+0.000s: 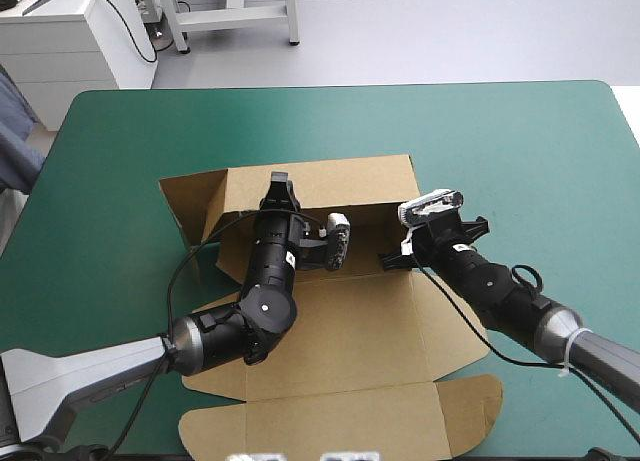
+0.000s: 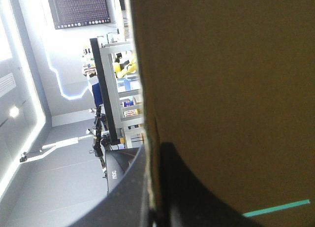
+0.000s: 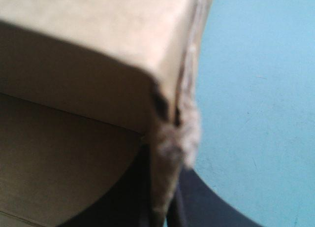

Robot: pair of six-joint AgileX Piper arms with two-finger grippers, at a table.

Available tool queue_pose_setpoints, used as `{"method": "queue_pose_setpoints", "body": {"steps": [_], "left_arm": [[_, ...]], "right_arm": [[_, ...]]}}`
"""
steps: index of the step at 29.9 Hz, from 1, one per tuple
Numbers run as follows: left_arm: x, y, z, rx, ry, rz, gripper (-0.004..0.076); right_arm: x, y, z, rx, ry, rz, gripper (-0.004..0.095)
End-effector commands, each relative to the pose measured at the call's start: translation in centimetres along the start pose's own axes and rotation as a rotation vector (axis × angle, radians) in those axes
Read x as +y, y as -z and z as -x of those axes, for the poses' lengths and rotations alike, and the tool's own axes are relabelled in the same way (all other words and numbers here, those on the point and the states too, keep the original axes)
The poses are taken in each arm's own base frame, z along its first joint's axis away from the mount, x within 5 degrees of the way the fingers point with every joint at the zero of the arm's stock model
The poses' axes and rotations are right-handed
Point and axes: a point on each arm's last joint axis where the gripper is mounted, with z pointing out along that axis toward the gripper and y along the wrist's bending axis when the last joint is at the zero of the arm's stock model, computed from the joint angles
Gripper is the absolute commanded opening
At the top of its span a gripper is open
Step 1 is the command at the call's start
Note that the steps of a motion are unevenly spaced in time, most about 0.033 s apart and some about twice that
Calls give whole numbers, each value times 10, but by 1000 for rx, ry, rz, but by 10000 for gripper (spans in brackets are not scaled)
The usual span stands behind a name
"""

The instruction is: Fold the box

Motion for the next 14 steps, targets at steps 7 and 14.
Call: {"method": "queue_pose_setpoints", "body": {"steps": [7, 14], "left_arm": [[24, 7, -4, 4, 42, 100, 85], [26, 8, -3, -11, 102, 125, 559]], "right_arm": [[3, 8, 20, -68, 16, 29, -16], [3, 8, 20, -68, 16, 27, -15]]}}
